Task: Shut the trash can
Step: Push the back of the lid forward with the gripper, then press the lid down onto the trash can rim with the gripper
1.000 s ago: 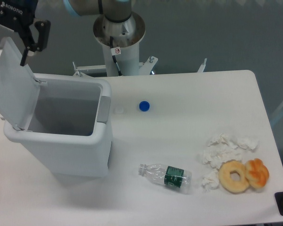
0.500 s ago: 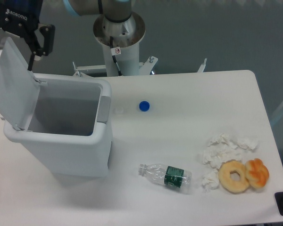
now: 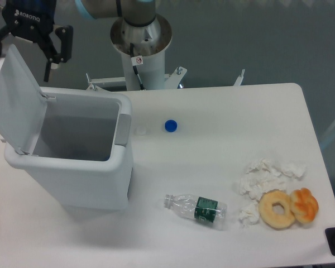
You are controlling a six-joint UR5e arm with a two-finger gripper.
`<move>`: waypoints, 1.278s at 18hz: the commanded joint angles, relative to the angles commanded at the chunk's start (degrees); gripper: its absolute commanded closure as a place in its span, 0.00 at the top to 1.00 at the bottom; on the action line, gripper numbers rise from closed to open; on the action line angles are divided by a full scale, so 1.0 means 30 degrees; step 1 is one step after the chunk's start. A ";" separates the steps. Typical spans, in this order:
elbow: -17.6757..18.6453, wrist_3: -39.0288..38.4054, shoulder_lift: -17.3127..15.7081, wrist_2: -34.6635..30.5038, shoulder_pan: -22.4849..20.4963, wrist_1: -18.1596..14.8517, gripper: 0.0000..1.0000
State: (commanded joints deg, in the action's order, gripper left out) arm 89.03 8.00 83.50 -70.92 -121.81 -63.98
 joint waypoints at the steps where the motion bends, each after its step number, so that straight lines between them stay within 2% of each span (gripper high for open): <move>1: 0.0000 0.0000 0.0000 -0.0059 -0.0030 0.0000 1.00; 12: 0.0263 -0.0029 -0.0058 -0.1582 -0.1288 -0.0059 1.00; 23: 0.0849 0.0000 0.0176 -0.1847 -0.2695 0.0058 1.00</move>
State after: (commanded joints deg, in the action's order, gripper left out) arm 91.58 8.00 84.02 -76.46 -129.90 -63.81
